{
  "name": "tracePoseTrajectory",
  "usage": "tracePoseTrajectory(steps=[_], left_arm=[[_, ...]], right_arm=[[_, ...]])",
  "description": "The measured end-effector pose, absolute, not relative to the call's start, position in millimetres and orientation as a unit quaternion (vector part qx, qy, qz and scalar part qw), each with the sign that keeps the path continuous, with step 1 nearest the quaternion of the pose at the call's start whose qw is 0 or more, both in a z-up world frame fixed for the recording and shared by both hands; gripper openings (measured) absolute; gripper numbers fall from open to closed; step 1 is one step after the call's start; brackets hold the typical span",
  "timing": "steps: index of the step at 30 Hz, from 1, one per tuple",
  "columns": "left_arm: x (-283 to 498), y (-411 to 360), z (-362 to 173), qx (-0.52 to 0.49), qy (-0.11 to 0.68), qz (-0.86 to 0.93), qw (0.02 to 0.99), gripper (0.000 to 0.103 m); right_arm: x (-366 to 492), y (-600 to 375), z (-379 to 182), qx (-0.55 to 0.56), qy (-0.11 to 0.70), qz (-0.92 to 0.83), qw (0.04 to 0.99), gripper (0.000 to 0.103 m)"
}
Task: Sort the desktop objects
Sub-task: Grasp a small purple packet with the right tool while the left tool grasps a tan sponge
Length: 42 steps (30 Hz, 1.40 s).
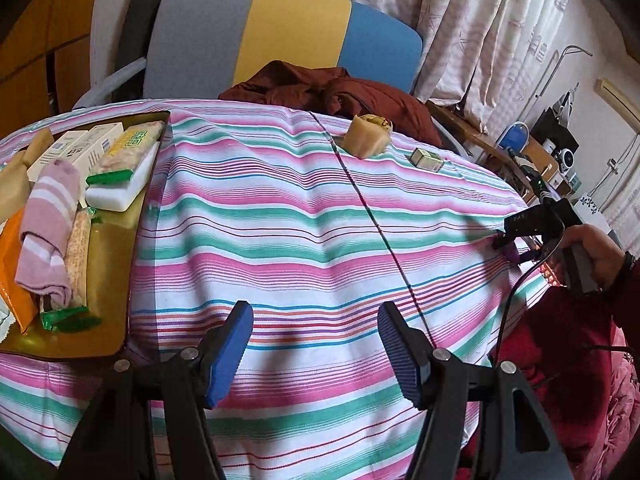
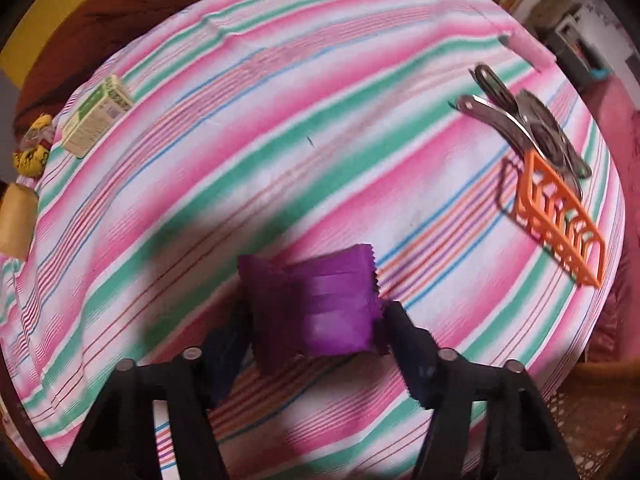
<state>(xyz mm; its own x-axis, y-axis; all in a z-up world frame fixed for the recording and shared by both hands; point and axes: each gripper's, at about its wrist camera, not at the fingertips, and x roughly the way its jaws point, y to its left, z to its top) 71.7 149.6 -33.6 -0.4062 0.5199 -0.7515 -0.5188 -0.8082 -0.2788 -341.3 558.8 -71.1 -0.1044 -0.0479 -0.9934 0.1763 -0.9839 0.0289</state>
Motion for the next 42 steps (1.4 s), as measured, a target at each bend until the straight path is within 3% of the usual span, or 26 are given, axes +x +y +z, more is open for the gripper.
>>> tracePoseTrajectory(steps=[3,14,22,26,35,42], left_arm=[[68,154,-35,-0.451,0.001,0.837,0.31,0.065],[32,217,-33,-0.445,0.053,0.836,0.316,0.066],[-24,293,-33,-0.422,0.104,0.845,0.311,0.073],[-54,336,-33,-0.402,0.134,0.852,0.308,0.083],[-94,401,-54,-0.374,0.203,0.844,0.327,0.083],[-104,422,-73,-0.348,0.23,0.85,0.321,0.083]], right_arm=[[-339,546,-65,0.653,0.047,-0.747,0.112,0.058],[-316,478,-49,0.613,0.017,-0.747,0.259,0.058],[-319,476,-50,0.632,-0.028,-0.719,0.288,0.059],[-322,475,-53,0.645,-0.042,-0.706,0.29,0.062],[-327,482,-57,0.657,-0.069,-0.689,0.298,0.067],[-323,472,-51,0.649,-0.04,-0.699,0.298,0.068]])
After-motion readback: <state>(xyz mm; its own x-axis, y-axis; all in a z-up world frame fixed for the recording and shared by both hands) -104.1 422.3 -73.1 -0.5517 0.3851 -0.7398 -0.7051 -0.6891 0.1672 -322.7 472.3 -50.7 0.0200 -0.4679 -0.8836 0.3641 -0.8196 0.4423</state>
